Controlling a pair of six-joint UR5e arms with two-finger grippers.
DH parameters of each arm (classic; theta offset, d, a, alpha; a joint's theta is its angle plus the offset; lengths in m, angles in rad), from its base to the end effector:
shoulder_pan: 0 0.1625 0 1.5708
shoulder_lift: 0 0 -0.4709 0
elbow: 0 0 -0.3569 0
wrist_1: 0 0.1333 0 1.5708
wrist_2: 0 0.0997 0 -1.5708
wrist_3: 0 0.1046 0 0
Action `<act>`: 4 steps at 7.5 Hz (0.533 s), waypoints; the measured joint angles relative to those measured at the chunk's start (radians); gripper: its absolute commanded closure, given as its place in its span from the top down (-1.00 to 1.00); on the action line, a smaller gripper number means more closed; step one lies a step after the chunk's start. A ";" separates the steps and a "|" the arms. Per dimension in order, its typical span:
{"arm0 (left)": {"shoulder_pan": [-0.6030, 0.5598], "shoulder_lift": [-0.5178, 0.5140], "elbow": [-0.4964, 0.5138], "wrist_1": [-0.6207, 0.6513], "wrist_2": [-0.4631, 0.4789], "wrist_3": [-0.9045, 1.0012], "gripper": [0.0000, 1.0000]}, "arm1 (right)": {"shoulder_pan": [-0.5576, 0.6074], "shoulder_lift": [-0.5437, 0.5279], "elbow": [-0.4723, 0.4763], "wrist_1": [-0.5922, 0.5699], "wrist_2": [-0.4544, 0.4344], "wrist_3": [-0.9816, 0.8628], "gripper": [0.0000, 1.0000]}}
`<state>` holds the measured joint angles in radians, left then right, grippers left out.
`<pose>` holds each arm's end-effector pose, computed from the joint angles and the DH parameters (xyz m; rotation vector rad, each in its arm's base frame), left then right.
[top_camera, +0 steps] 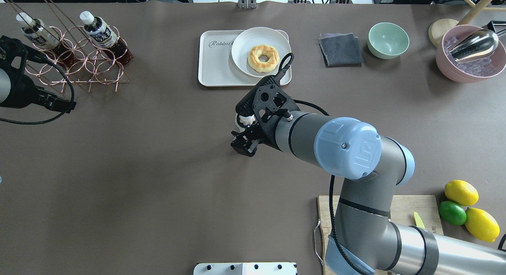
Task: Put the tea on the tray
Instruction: 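Lower the right gripper around the tea bottle and close it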
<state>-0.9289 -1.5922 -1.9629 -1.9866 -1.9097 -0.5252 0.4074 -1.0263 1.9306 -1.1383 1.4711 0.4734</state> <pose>0.2067 -0.4410 0.4830 0.5104 0.7202 0.2495 -0.4838 -0.3653 0.2119 0.9875 -0.9298 -0.5162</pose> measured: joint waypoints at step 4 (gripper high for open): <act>-0.002 0.001 0.003 -0.013 0.000 0.001 0.98 | -0.006 0.049 -0.089 0.033 -0.069 0.016 0.63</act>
<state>-0.9305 -1.5908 -1.9604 -2.0000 -1.9098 -0.5247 0.4019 -0.9776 1.8421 -1.1052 1.4026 0.4897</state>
